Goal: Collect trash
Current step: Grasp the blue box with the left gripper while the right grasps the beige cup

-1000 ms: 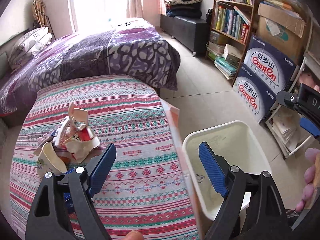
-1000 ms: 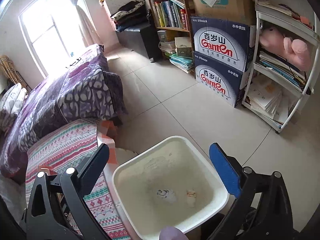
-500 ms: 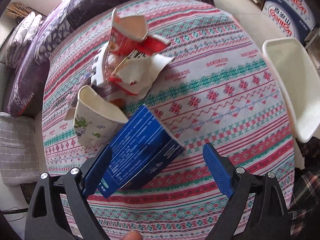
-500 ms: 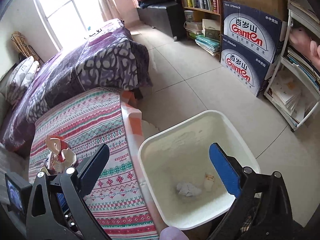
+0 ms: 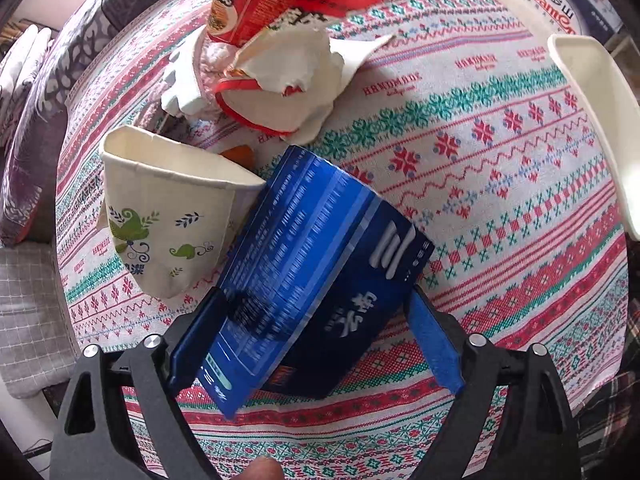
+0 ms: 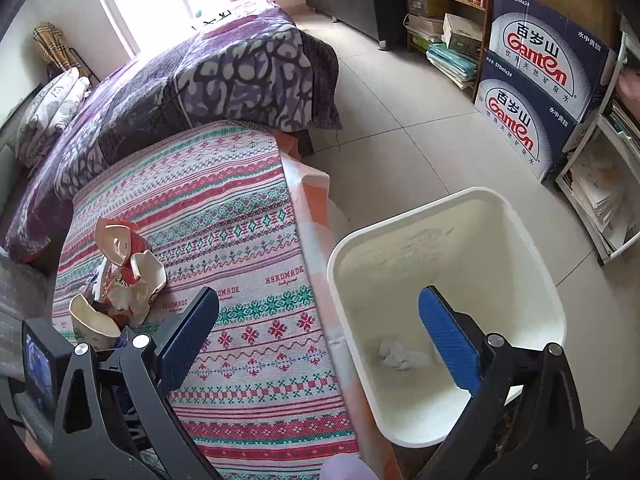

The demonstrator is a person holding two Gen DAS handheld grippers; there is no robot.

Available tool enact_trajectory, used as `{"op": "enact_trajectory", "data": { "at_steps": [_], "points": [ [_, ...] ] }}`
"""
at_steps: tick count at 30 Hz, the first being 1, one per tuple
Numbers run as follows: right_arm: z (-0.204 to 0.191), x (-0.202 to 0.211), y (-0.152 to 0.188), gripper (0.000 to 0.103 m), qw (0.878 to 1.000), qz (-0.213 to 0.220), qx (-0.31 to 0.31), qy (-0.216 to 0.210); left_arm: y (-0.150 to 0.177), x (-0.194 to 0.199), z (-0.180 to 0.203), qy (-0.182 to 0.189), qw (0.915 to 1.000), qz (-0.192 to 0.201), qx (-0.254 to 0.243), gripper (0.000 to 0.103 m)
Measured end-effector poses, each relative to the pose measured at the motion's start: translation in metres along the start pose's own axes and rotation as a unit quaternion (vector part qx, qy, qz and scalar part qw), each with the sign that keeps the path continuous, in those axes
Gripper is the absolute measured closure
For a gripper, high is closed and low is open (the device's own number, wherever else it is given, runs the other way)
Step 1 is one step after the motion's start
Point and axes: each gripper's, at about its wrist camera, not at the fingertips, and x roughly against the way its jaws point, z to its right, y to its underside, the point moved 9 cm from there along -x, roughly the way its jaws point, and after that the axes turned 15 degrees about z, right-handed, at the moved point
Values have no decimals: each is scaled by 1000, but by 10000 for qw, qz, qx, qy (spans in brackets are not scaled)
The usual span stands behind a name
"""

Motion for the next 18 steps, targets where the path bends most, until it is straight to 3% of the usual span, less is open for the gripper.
{"op": "enact_trajectory", "data": {
  "at_steps": [3,7,11,13,18],
  "points": [
    [-10,-4,6,7,10000,-70,35,-30,12,1,3,489,9985,-94,234,33],
    [-18,-5,10,7,9999,-83,135,-47,16,0,-20,472,9958,7,778,55],
    [-28,-7,11,7,9998,-73,160,-118,12,7,-41,824,9854,300,1457,73],
    [-38,-6,9,7,9994,8,258,-235,7,19,-46,891,9815,539,1609,78],
    [-83,-9,7,7,9946,214,745,-696,-11,62,-71,809,9702,1188,1952,78]
  ]
}}
